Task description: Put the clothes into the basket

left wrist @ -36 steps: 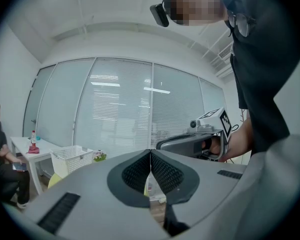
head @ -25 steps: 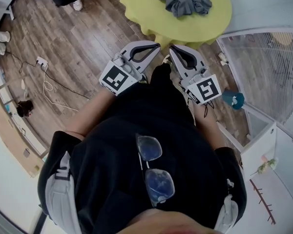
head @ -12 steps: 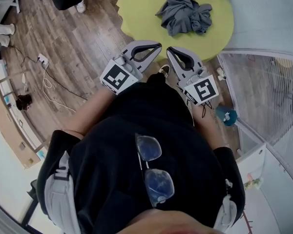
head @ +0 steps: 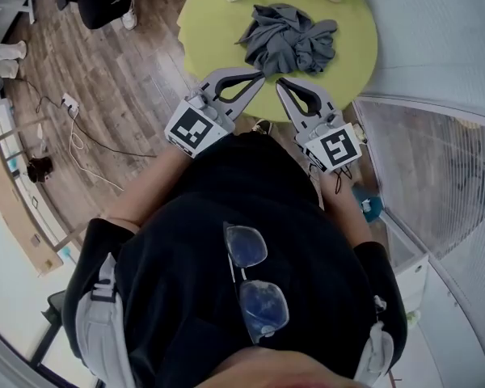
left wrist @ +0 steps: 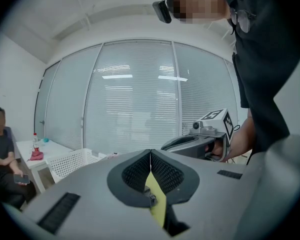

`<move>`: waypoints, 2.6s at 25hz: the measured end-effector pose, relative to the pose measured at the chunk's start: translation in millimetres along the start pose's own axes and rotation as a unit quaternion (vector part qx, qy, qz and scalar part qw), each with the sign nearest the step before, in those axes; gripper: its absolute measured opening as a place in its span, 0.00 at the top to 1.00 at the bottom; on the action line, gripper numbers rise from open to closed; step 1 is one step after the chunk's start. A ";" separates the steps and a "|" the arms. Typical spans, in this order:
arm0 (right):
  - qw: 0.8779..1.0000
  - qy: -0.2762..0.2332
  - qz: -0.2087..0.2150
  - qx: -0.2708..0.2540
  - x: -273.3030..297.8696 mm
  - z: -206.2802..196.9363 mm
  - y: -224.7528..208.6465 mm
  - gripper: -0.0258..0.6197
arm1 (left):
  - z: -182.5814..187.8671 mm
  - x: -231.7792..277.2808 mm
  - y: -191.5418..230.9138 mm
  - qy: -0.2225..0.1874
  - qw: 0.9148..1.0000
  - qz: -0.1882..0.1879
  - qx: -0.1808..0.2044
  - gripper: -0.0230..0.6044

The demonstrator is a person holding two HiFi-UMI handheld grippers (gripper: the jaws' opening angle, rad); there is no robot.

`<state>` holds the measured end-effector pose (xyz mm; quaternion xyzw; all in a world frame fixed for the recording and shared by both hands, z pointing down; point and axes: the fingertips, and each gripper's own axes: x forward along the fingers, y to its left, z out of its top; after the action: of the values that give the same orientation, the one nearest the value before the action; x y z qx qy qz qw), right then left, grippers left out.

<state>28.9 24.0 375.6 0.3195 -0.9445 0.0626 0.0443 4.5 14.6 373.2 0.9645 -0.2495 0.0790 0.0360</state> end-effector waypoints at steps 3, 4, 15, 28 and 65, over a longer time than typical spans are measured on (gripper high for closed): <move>1.000 0.003 -0.001 -0.002 -4.0 -1.3 -21.7 0.91 | 1.3 19.5 5.8 0.003 1.000 0.002 0.000 0.95; 1.000 0.005 -0.002 -0.003 -5.5 -2.5 -27.6 0.91 | 0.7 25.0 6.9 0.009 1.000 -0.001 0.006 0.95; 0.996 0.030 -0.083 0.000 0.6 -28.3 -89.0 0.91 | -23.3 88.5 45.8 0.042 0.997 -0.060 0.029 0.95; 0.962 0.063 -0.258 0.061 38.2 -66.4 -148.8 0.91 | -90.8 150.7 113.3 0.124 0.973 -0.190 0.041 0.95; 0.890 0.106 -0.413 0.160 5.3 -173.8 -188.6 0.91 | -336.7 259.9 113.1 0.470 0.858 -0.196 0.068 0.37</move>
<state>147.3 -102.3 564.9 0.6750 -0.6942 0.2222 0.1143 128.5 -171.1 752.4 0.8418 -0.0032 0.5308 0.0975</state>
